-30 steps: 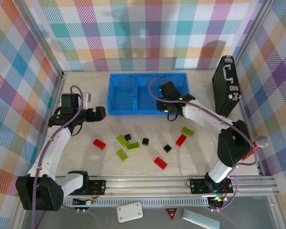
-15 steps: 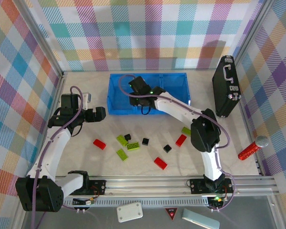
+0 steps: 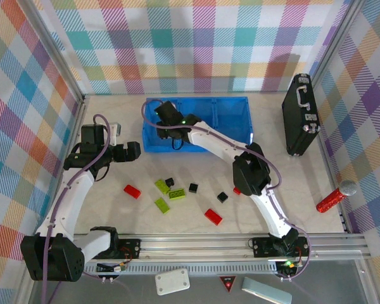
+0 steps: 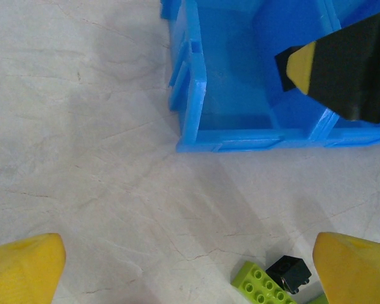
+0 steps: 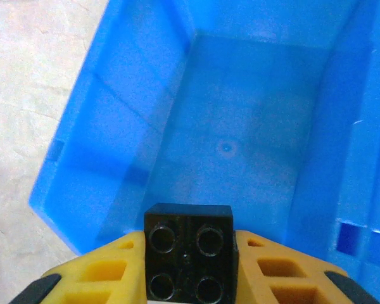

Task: Sort the legos into containers by color
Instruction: Place the lego in the container.

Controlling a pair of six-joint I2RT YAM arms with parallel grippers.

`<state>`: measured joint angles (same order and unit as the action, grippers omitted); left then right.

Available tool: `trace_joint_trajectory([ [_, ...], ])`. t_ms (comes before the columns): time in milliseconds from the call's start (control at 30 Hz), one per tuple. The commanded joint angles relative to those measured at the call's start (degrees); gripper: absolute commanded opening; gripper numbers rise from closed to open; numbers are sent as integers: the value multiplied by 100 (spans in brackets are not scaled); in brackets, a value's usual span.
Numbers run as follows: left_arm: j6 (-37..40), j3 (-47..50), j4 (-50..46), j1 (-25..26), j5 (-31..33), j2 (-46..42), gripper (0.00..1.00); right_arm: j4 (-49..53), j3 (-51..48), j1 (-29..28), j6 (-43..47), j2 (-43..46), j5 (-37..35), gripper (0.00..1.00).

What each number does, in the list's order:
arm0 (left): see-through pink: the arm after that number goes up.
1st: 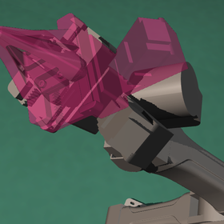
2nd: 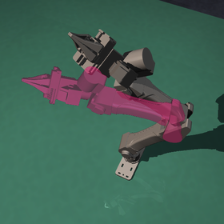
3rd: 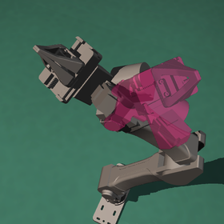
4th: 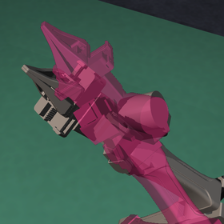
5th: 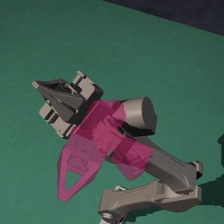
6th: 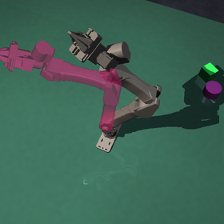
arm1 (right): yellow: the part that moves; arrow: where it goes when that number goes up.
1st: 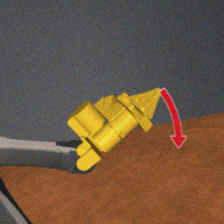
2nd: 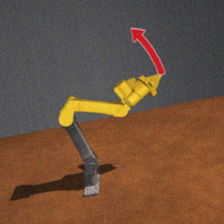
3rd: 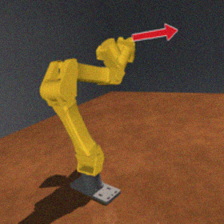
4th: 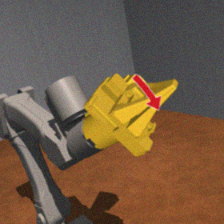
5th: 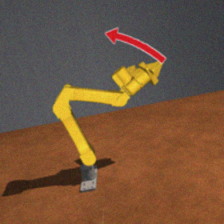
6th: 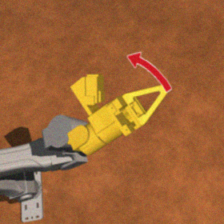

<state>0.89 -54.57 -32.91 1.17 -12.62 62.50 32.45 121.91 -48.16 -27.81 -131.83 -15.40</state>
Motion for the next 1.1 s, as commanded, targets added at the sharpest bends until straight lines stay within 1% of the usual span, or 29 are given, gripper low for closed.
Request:
trace_joint_trajectory([
  [0, -80, 46, 65, -83, -126, -62, 100, -84, 545, -97, 91, -476, -77, 31],
  [233, -89, 60, 91, -108, -161, -56, 100, -142, 935, -114, 38, -1081, -113, 30],
  [500, -106, 56, 109, -117, -241, -26, 100, -164, 1067, -136, -62, -1421, -96, 31],
  [600, -111, 56, 107, -117, -241, -23, 100, -110, 1148, -158, -67, -1501, -103, 35],
  [733, -111, 56, 109, -117, -249, -30, 100, -60, 1207, -185, -61, -1471, -121, 43],
  [800, -112, 59, 106, -123, -258, -31, 100, -12, 1246, -195, -28, -1421, -126, 46],
  [1067, -123, 64, 135, -126, -293, -32, 100, 168, 1230, -244, 126, -1037, -130, 47],
])
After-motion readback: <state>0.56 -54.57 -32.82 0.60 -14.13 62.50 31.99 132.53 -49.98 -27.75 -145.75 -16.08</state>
